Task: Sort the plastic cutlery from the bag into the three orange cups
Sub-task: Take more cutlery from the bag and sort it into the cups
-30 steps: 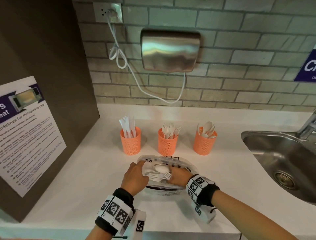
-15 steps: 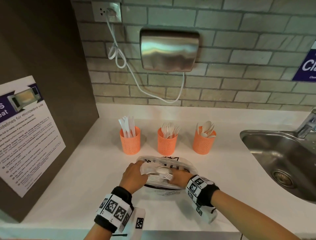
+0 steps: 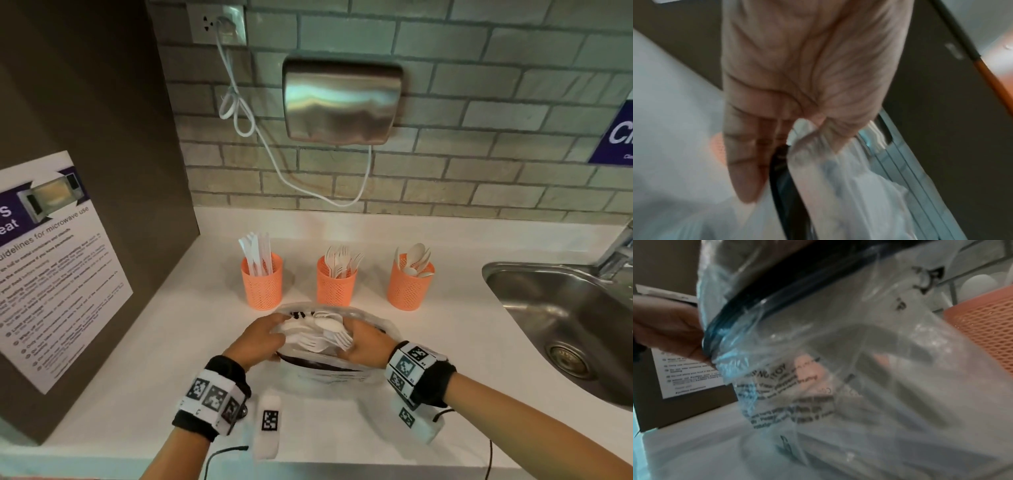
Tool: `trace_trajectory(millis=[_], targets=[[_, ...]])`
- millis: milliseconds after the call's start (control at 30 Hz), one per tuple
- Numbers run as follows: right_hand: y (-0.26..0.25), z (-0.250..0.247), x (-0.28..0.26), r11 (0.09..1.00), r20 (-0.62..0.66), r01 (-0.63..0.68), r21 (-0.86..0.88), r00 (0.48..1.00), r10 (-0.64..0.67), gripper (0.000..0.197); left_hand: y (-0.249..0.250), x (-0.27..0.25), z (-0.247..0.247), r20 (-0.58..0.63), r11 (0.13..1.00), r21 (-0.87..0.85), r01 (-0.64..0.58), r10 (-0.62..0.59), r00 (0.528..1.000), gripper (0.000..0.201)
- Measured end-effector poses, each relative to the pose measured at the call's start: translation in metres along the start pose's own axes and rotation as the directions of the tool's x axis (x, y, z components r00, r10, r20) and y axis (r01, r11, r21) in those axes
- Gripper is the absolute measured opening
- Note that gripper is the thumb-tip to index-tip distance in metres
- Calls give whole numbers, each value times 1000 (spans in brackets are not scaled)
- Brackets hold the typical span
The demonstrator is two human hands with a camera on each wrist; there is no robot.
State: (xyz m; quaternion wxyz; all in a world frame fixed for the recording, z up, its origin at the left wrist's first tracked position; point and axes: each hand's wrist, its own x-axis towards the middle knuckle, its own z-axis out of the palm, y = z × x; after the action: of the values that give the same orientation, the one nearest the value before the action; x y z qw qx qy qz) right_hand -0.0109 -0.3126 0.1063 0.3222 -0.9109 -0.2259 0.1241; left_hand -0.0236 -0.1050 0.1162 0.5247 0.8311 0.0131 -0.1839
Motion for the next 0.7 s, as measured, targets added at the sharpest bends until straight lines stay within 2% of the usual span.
trace_trajectory(millis=[67, 133, 300, 400, 467, 533, 600, 633, 667, 700], targets=[[-1, -5, 1, 998, -77, 29, 61, 997, -24, 46, -4, 1, -8, 126, 993, -116, -9, 24, 992, 51], [-4, -8, 1, 990, -162, 68, 124, 986, -47, 51, -10, 5, -10, 132, 990, -140, -10, 28, 991, 53], [-17, -10, 6, 929, -331, 141, 342, 943, -21, 55, -8, 19, 14, -129, 998, 35, -52, 57, 990, 46], [-33, -26, 14, 847, -406, 158, 508, 911, 74, 37, -12, 29, 24, -240, 990, 133, -41, 73, 968, 42], [-39, -39, 19, 815, -474, 172, 554, 870, 138, 20, -15, 32, 24, -214, 992, 128, -5, 32, 976, 40], [-42, -53, 23, 781, -522, 184, 597, 828, 204, 12, -15, 29, 18, -133, 989, 145, 13, 6, 991, 37], [-43, -66, 25, 739, -539, 187, 647, 798, 270, 6, -11, 24, 9, -130, 980, 187, -65, 90, 987, 28], [-44, -73, 25, 711, -545, 202, 674, 785, 294, 9, -6, 19, 4, -194, 970, 198, -138, 177, 965, 23], [-45, -79, 26, 680, -549, 219, 700, 774, 315, 12, 1, 13, 1, -302, 951, 217, -218, 278, 912, 21], [-47, -84, 26, 652, -554, 242, 719, 766, 326, 14, 12, 6, -1, -429, 932, 216, -290, 357, 830, 19]])
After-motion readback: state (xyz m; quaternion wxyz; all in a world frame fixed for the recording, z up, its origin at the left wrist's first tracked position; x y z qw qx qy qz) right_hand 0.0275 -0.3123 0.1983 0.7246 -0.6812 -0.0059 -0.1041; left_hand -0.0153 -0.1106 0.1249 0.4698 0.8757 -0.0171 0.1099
